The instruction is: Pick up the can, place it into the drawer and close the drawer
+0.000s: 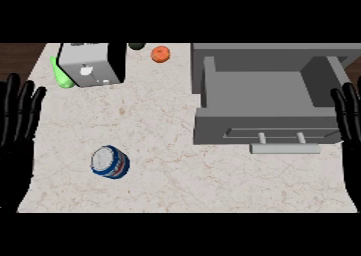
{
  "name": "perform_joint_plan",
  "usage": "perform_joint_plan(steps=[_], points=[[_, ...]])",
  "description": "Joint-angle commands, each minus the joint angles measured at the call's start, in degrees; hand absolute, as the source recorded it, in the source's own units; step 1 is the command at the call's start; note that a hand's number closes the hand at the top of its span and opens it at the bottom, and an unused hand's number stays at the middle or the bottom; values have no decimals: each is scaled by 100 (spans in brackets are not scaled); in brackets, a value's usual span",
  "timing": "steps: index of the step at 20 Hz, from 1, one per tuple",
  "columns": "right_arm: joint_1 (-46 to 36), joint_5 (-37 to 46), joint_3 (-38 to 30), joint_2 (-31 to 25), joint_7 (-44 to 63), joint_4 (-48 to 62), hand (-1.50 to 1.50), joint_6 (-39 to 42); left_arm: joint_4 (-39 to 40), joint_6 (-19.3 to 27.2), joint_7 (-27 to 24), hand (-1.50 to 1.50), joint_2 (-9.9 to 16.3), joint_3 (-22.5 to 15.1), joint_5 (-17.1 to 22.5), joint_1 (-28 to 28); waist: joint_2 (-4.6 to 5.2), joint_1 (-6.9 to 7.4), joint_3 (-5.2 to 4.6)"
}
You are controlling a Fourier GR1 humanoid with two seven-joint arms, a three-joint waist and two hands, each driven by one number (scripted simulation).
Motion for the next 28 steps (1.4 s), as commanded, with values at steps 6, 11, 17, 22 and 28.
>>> perform_joint_plan(steps=[6,11,17,22,28], points=[[142,-62,-41,82,-17,10,-150,-23,-867,2285,620,-150,-596,-695,-1856,985,-145,93,49],[542,143,-104,247,951,343,-150,-452,-794,3726,1930,-150,-604,-1104,-1819,1869,-125,111,50],[821,-117,-332,156,735,394,-150,-212,-1458,4537,2834,-150,-606,-2364,-3325,2454,-122,43,44],[482,-518,-701,-75,1361,-11,-150,-130,-995,4777,2976,-150,-606,-2583,-3615,2032,-117,28,37],[456,-376,-668,-43,1211,152,-150,-115,-40,5273,2929,-150,-606,-2719,-3377,1550,-112,18,34]])
